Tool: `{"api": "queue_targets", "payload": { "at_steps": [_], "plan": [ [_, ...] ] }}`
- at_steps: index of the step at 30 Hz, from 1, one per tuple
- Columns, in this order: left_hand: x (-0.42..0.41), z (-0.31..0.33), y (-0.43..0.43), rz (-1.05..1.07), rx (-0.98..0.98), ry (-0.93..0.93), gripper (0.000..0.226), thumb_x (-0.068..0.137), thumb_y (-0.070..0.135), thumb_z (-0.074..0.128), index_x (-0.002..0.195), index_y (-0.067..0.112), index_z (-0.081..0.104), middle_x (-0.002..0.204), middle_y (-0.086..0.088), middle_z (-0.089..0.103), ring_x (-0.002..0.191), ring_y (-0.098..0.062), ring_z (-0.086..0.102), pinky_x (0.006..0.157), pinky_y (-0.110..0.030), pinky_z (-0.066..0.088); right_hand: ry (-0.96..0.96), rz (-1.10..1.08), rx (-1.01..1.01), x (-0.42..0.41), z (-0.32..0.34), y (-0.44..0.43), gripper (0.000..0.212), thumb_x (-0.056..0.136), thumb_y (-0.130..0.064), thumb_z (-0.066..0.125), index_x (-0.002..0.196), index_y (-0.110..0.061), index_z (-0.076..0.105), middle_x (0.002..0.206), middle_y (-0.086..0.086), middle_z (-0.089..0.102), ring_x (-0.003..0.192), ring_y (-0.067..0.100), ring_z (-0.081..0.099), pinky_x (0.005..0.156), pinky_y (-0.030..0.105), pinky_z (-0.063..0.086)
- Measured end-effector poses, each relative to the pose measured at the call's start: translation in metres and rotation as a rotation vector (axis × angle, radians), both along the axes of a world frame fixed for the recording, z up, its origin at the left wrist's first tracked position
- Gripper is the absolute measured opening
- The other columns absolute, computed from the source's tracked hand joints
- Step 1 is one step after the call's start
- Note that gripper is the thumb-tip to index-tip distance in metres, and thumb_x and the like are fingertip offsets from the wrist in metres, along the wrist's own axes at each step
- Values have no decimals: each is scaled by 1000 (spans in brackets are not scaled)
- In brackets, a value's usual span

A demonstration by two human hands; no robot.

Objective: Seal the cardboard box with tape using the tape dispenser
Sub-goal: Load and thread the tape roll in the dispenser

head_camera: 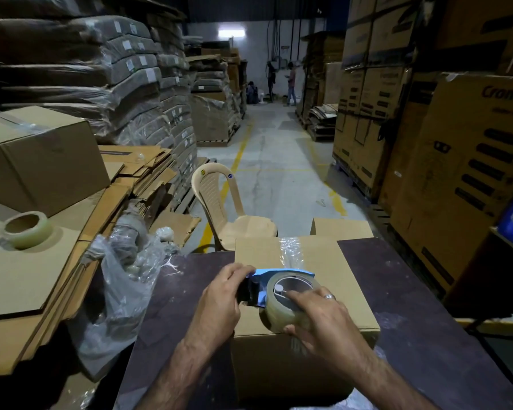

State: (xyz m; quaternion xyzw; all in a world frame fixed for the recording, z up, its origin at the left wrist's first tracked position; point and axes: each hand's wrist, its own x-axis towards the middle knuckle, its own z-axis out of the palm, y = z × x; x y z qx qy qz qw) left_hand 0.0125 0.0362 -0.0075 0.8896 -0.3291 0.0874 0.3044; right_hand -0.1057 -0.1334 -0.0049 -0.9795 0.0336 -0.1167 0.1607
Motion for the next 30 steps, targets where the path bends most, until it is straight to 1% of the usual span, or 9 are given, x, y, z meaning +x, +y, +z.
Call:
{"api": "queue_targets", "payload": {
  "at_steps": [2,5,7,13,15,18,21,27,30],
  "plan": [
    [4,4,0,-12,-27,6,52,87,-7,50,129,22,56,127,6,57,109,-1,50,89,2,33,-12,31,7,2,0,-3,57,86,-38,63,139,-31,41,130,-8,54,125,15,40,103,35,38],
    [11,5,-2,-18,-60,28,43,87,-3,52,121,22,61,111,4,62,102,-11,58,88,-21,49,24,60,-68,7,10,-13,51,87,-36,61,134,-27,46,126,-5,55,123,17,40,102,32,39],
    [13,4,-2,-22,-73,95,39,89,0,52,117,24,63,106,5,63,98,-8,58,87,-27,52,53,110,-122,13,27,-22,48,86,-35,62,132,-27,48,126,-4,54,120,19,40,99,33,41],
    [-5,1,-5,-48,-170,371,33,93,4,55,109,31,66,88,6,69,76,5,64,61,-6,47,216,256,-198,28,96,-47,43,89,-27,62,131,-28,52,121,-6,57,112,12,41,95,28,38],
    [-13,-4,-9,-3,-164,326,31,91,6,58,109,31,68,88,11,70,79,7,63,66,-6,47,274,308,-243,38,105,-52,42,88,-26,62,130,-28,54,120,-8,59,107,8,41,94,29,39],
    [-17,-11,-13,70,-111,241,30,88,12,62,109,32,70,99,18,66,90,-3,61,87,-32,53,347,359,-275,55,115,-53,40,86,-26,63,126,-29,58,118,-8,62,103,5,41,94,33,44],
    [-22,-10,-14,97,-125,304,23,84,19,69,101,35,72,94,21,66,91,-2,60,90,-41,50,398,399,-288,70,124,-52,39,79,-23,64,117,-29,65,112,-8,67,101,10,54,91,35,48],
    [-37,-7,-23,153,-43,278,12,81,43,71,91,37,71,84,21,64,91,0,53,78,-31,23,488,417,-401,97,125,-48,40,76,-19,67,114,-31,68,107,-9,69,102,13,59,85,29,49],
    [-37,-6,-25,173,-39,271,18,80,43,72,96,36,68,85,20,62,90,-1,52,76,-31,24,479,428,-425,103,123,-47,39,75,-21,68,112,-32,68,106,-10,70,101,14,59,84,30,50]
  ]
}}
